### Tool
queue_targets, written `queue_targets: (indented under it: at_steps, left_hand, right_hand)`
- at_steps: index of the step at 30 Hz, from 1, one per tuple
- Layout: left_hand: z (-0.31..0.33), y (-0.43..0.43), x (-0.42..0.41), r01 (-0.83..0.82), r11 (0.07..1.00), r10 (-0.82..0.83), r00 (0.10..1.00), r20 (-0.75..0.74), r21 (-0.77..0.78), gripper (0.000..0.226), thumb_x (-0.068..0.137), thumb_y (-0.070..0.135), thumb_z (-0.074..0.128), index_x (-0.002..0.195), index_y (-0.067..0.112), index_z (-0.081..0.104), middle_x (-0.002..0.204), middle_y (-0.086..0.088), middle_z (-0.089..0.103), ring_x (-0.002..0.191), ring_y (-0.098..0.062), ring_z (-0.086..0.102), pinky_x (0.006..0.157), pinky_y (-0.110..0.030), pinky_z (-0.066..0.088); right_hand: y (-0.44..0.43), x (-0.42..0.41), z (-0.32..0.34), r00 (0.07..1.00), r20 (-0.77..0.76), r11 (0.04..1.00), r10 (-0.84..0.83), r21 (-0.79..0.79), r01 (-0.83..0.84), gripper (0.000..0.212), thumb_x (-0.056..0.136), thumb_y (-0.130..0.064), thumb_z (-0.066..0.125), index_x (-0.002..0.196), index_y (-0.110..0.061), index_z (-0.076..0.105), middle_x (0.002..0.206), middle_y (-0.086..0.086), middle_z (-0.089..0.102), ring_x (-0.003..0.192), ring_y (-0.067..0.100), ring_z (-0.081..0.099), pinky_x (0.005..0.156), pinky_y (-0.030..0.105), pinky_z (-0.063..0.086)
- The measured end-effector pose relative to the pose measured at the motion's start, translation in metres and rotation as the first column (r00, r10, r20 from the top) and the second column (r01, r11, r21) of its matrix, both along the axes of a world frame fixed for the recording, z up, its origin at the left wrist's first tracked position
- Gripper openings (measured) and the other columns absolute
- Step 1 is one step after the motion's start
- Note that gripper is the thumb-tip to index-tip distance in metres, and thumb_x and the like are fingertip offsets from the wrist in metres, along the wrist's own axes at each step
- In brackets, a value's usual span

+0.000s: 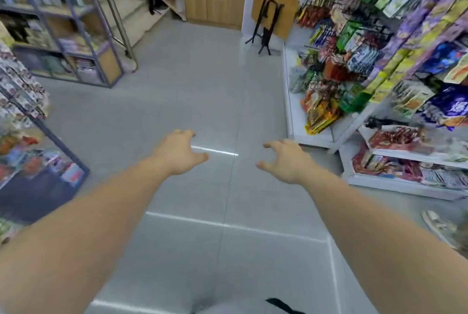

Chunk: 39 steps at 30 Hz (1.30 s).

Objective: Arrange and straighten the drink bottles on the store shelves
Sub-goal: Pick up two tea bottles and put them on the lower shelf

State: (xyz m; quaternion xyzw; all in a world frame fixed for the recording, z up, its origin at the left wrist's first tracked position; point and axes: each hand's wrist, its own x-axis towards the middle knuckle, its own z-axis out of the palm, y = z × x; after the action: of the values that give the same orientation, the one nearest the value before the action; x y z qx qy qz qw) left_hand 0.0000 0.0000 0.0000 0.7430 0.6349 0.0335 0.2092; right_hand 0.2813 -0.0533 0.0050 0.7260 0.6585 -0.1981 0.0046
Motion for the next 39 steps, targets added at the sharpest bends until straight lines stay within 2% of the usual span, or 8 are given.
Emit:
queue_targets:
  at_steps: [5,13,18,26,30,34,39]
  left_hand:
    - [-0.030,0.081,0.020,-0.016,0.989,0.020,0.999,0.025,-0.149,0.084,0.085,0.057,0.072,0.152,0.017,0.041,0.156,-0.012,0.041,0.141,-0.031,0.043,0.114,-0.037,0.036]
    - [-0.043,0.243,0.084,-0.093,0.976,0.081,0.994,-0.067,-0.199,0.081,0.087,0.058,0.070,0.152,0.018,0.041,0.154,-0.012,0.043,0.138,-0.032,0.046,0.111,-0.038,0.038]
    - [-0.037,0.336,0.116,-0.112,0.972,0.088,0.989,-0.118,-0.207,0.082,0.085,0.061,0.070,0.150,0.020,0.041,0.145,-0.013,0.051,0.132,-0.033,0.051,0.108,-0.041,0.044]
    - [-0.063,0.493,0.144,-0.158,0.952,0.164,0.986,0.001,-0.260,0.078,0.087,0.054,0.072,0.150,0.017,0.043,0.152,-0.014,0.047,0.137,-0.032,0.047,0.110,-0.036,0.039]
    - [-0.076,0.600,0.146,-0.124,0.955,0.141,0.989,0.048,-0.268,0.077,0.089,0.052,0.071,0.151,0.017,0.042,0.155,-0.012,0.044,0.140,-0.029,0.045,0.111,-0.035,0.037]
    - [-0.078,0.717,0.141,-0.103,0.957,0.133,0.987,0.092,-0.273,0.076,0.087,0.051,0.073,0.148,0.013,0.047,0.150,-0.014,0.051,0.136,-0.031,0.050,0.110,-0.035,0.039]
    - [-0.073,0.852,0.135,-0.071,0.953,0.085,0.996,0.038,-0.295,0.082,0.084,0.063,0.070,0.149,0.021,0.044,0.149,-0.010,0.050,0.134,-0.031,0.051,0.109,-0.039,0.042]
  right_hand:
    - [0.083,0.034,-0.041,0.991,-0.103,0.992,-0.080,-0.105,0.069,0.073,0.088,-0.070,0.060,0.149,-0.033,0.045,0.153,0.007,0.041,0.143,0.031,0.039,0.115,0.048,0.037]
    - [0.260,0.112,-0.079,0.977,-0.198,0.987,-0.084,-0.154,0.053,0.073,0.088,-0.069,0.060,0.149,-0.032,0.045,0.158,0.008,0.038,0.142,0.028,0.043,0.115,0.044,0.038]
    - [0.360,0.147,-0.072,0.980,-0.190,0.982,-0.059,-0.188,0.023,0.072,0.090,-0.066,0.061,0.151,-0.030,0.044,0.158,0.008,0.038,0.139,0.031,0.045,0.112,0.040,0.039]
    - [0.520,0.163,-0.083,0.980,-0.191,0.972,-0.057,-0.235,0.010,0.070,0.091,-0.063,0.061,0.151,-0.032,0.043,0.156,0.006,0.038,0.137,0.032,0.046,0.111,0.038,0.040]
    - [0.622,0.160,-0.092,0.983,-0.166,0.972,-0.080,-0.234,0.040,0.070,0.090,-0.063,0.062,0.149,-0.030,0.045,0.152,0.008,0.041,0.135,0.031,0.049,0.111,0.039,0.042]
    - [0.719,0.157,-0.088,0.976,-0.162,0.964,-0.143,-0.248,0.100,0.069,0.090,-0.061,0.063,0.149,-0.029,0.046,0.152,0.009,0.042,0.137,0.030,0.048,0.111,0.037,0.041]
    - [0.821,0.162,-0.086,0.960,-0.169,0.951,-0.224,-0.255,0.177,0.069,0.091,-0.062,0.063,0.148,-0.027,0.047,0.152,0.009,0.045,0.136,0.030,0.048,0.110,0.037,0.041]
